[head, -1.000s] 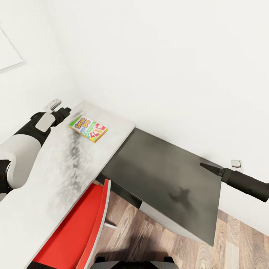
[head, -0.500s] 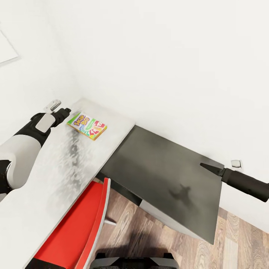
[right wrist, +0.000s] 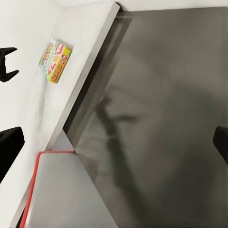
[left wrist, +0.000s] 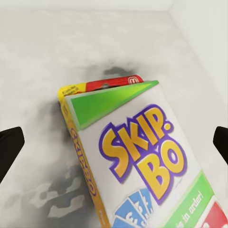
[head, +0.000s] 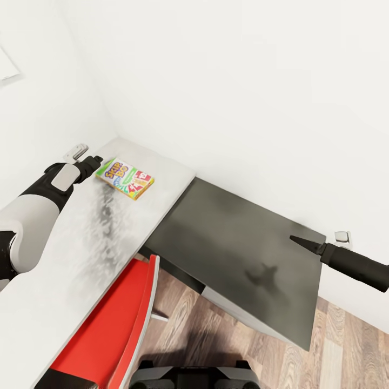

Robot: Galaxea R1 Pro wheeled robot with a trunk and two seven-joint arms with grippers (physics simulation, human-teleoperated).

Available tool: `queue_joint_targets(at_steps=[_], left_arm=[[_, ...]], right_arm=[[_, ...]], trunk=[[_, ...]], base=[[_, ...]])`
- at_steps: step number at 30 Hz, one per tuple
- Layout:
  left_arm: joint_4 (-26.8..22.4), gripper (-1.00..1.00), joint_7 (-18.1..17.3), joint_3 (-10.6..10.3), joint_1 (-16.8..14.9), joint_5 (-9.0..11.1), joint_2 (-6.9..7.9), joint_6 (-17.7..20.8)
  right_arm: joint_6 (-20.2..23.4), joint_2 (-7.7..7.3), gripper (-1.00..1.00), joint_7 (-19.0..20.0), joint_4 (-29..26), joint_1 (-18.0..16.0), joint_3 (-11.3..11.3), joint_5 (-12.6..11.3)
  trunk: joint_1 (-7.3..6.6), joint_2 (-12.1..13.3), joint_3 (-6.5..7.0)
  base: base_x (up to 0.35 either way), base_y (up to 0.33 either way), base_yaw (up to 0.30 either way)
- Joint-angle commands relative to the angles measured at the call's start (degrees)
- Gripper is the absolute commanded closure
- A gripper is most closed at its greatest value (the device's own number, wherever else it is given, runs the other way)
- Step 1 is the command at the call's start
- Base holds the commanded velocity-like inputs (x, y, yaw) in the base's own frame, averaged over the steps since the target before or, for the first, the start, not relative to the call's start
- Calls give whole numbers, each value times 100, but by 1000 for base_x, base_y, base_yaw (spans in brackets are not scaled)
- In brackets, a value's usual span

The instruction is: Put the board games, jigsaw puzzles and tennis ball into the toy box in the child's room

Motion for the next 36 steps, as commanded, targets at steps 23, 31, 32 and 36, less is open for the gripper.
queue_joint_targets(at_steps=[23, 31, 32, 36], left_arm=[[-17, -100, 30, -9, -4, 40, 6, 28], [-17, -100, 27, -9, -4, 35, 9, 28], [-17, -100, 26, -9, -4, 34, 11, 28], [-16, -100, 26, -9, -1, 33, 14, 28]], right_arm=[[20, -1, -100, 33, -1, -3, -10, 21], [20, -1, -100, 35, -1, -3, -15, 20], [20, -1, -100, 38, -1, -3, -17, 20], [20, -1, -100, 44, -1, -3, -22, 20]], trunk=[[3, -10, -223], [3, -10, -297], [3, -10, -306], [3, -10, -329]], base=[[0, 0, 0], [0, 0, 0], [0, 0, 0], [0, 0, 0]])
